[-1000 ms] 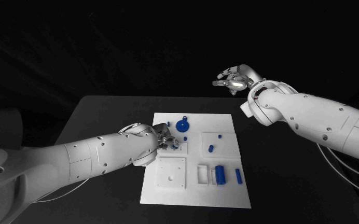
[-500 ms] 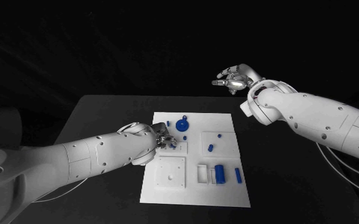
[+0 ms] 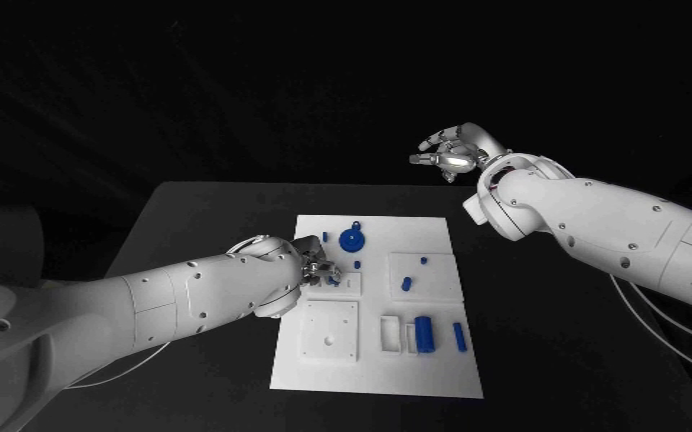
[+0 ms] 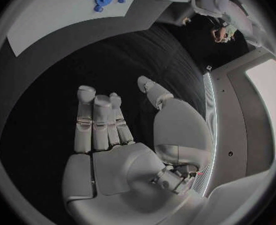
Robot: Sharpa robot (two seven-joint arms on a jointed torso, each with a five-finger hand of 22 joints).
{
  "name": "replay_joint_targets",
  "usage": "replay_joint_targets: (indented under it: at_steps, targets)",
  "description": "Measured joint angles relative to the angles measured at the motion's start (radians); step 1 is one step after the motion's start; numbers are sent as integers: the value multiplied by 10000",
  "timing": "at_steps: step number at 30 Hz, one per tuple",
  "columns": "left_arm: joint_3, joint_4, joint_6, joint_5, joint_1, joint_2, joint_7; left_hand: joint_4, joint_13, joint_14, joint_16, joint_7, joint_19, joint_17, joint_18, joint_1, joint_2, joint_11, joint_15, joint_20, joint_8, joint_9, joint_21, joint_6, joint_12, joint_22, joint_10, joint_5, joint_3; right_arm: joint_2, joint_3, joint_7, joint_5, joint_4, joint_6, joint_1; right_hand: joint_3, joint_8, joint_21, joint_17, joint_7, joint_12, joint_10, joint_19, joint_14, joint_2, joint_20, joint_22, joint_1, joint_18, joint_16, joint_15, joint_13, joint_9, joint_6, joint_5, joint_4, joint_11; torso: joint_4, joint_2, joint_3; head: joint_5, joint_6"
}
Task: Assemble the parts on the task board
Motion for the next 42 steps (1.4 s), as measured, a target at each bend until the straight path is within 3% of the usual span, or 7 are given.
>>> replay_joint_targets:
  at_steps: [13, 42]
  targets:
    - [5, -5, 93, -9, -29, 6, 24, -2, -2, -1, 0, -18, -2, -2, 12, 0, 0, -34, -1, 2, 32, -1, 0, -17, 1, -1, -33, -20, -1, -3, 0, -5, 7, -18, 23, -25, 0, -1, -36, 1, -20, 0, 0, 0, 0, 0, 1, -1, 0, 0, 0, 0, -11, 0, 18, 0, 0, 0, -5, 0, 12, -13, -34]
    - [12, 3, 128, 150, -50, -135, 178, 17, -5, -1, -1, 3, -20, -5, 45, 0, 0, 1, -4, 20, 28, -8, 38, 3, 4, 4, -71, 20, 18, 4, 0, -13, 27, -67, 77, -114, -55, -1, -36, -9, 25, 0, 0, -15, -1, 41, 16, -5, -41, 1, 0, 0, -53, -1, 17, 39, 0, 0, -6, 5, 0, -51, -32]
